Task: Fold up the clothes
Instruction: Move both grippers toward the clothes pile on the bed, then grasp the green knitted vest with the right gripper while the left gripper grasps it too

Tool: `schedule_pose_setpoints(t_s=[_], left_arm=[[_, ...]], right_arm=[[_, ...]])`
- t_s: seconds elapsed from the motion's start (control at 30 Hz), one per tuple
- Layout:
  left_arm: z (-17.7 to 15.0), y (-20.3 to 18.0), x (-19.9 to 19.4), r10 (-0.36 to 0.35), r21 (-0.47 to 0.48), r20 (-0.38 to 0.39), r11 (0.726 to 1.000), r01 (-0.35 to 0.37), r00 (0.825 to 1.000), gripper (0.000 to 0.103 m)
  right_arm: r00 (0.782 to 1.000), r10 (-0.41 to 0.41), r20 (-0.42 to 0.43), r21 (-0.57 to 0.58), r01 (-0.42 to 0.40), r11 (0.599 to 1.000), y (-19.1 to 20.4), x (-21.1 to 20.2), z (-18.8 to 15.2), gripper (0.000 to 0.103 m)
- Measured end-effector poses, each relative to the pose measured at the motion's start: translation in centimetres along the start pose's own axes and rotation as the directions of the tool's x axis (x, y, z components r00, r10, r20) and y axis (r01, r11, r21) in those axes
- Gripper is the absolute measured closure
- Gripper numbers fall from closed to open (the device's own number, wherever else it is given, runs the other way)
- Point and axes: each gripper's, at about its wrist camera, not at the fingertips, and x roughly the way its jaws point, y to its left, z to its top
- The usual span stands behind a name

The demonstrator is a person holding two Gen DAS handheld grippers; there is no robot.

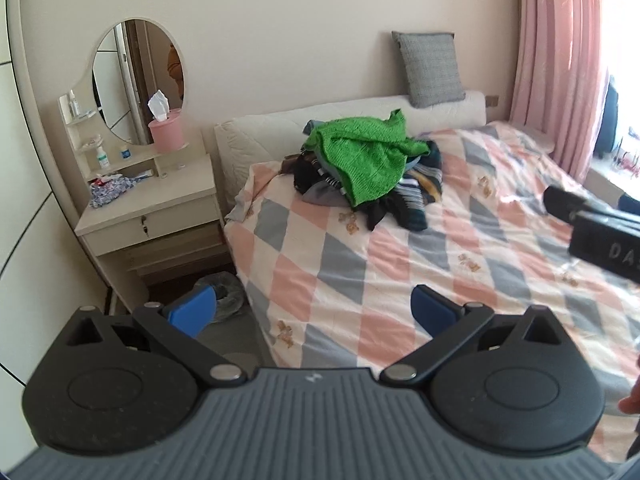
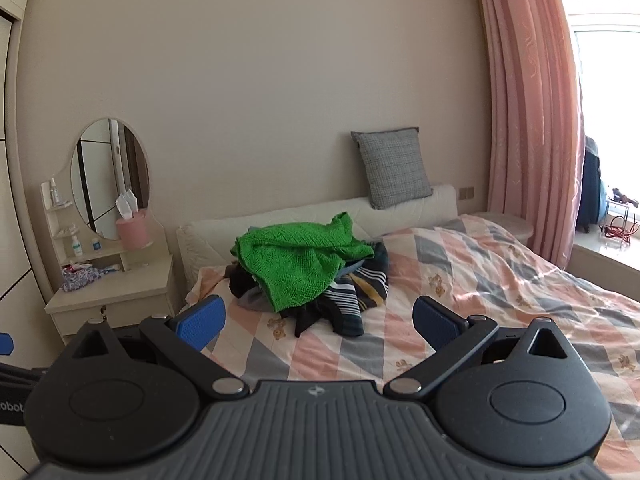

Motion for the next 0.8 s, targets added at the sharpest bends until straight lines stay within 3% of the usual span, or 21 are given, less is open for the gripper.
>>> schedule_pose_setpoints(t_s=[0.23,0.5,0.8], left_arm=[[0.2,-0.8,3.0,0.026,0.001,-0.050,1.000,-0.026,0.998,0.000],[1.8,-0.4,6.6,0.018,0.007,-0.061,1.000,-0.018,0.998,0.000],[4.5,1.5,16.2,-0.050,0.020,-0.121,0.998,0.053,0.991,0.000]], right_arm=[[0.995,-0.026,-0.096,0.006,0.027,1.000,-2.0,2.6,-0.6,0.001],[0.981,0.010,-0.193,0.069,0.004,0.998,-3.0,6.5,-1.3,0.001],[0.963,0.025,-0.268,0.119,0.007,0.993,-3.3,15.0,-2.5,0.001]])
